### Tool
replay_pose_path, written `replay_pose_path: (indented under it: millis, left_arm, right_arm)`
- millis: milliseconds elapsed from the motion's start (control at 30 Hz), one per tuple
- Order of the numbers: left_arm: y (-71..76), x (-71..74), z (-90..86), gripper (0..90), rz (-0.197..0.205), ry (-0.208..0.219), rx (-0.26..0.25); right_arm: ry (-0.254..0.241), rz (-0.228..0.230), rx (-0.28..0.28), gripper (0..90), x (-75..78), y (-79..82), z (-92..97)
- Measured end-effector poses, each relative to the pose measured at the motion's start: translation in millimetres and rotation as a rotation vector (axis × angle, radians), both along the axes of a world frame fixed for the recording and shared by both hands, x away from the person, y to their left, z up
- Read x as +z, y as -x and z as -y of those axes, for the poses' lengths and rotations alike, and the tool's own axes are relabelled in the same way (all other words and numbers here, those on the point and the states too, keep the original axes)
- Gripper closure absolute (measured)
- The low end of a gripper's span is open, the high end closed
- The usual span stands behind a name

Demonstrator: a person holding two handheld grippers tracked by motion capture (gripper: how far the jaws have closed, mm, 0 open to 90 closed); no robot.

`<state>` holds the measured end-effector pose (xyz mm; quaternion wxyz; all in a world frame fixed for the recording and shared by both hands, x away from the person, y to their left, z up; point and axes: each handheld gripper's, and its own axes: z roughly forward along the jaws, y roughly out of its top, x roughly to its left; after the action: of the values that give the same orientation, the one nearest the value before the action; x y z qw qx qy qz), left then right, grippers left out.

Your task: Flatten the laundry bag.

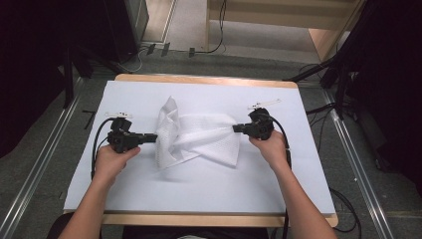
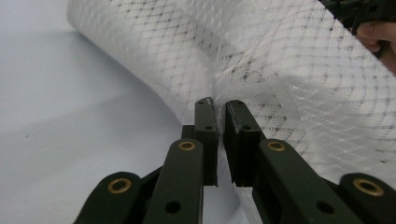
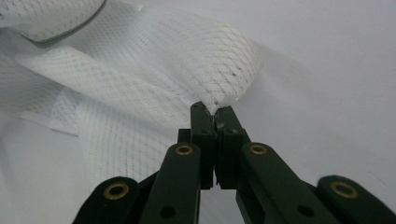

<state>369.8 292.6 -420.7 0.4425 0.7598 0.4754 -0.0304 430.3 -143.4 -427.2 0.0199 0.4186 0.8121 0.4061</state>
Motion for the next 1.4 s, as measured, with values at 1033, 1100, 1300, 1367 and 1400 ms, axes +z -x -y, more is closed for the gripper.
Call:
replay_pose_path:
  millis: [1033,1100,1300,1367,1400]
  left_arm:
    - [14.1,55.7,40.4,37.5,0.097,-0.119,-0.031]
    - [10.2,57.8,49.4,32.3,0.099,-0.131,-0.04]
    - [-6.2,37.2,71.1,13.4,0.046,-0.188,-0.058]
    - [-8.8,31.7,72.9,13.0,0.032,-0.197,-0.05]
    - [-12.9,20.8,73.6,14.5,0.019,-0.197,-0.039]
  right_arm:
    - [0.017,-0.011,-0.046,56.0,-9.6,17.8,27.1]
    - [0.025,-0.017,-0.046,54.8,-11.8,18.2,25.0]
    - [0.049,-0.033,-0.033,52.0,-20.3,20.6,17.1]
    - [0.059,-0.037,-0.03,51.3,-22.5,21.8,15.2]
    - [0.058,-0.039,-0.031,51.2,-23.6,22.3,14.2]
